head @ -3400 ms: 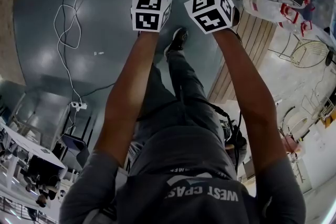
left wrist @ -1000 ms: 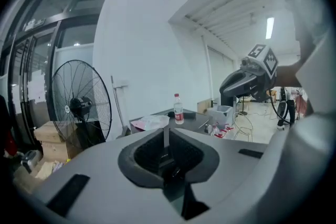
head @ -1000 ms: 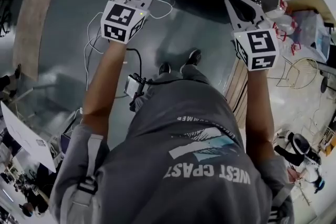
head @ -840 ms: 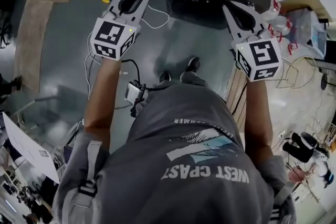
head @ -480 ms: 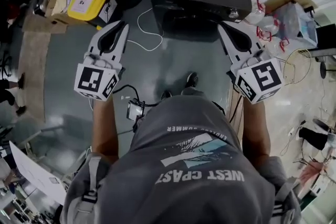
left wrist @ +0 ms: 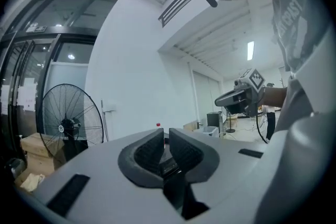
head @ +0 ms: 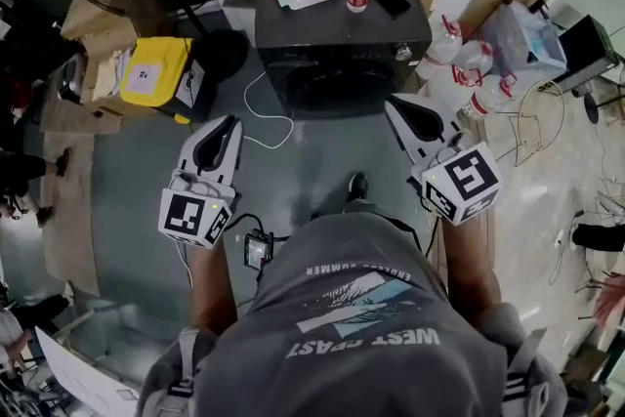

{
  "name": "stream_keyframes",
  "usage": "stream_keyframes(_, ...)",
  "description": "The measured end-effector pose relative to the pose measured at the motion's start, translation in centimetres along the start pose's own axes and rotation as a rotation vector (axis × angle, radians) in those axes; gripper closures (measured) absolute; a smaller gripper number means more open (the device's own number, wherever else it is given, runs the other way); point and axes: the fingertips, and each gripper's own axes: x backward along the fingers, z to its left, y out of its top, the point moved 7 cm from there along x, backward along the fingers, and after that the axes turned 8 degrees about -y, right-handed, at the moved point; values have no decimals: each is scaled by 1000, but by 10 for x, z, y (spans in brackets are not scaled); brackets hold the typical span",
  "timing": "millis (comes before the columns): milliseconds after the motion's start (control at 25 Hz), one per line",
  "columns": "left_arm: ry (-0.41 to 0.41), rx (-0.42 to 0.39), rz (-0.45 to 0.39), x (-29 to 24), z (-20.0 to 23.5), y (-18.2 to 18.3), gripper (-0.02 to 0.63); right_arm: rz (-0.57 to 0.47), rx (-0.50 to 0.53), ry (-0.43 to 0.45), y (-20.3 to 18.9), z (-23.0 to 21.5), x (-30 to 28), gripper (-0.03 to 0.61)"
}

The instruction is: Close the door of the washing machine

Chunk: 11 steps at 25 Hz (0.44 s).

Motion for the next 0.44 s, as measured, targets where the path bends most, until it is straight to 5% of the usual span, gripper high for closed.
stream_keyframes(440, -116, 39, 22, 0, -31, -12, 570, 75, -26, -31, -19, 21, 37, 551)
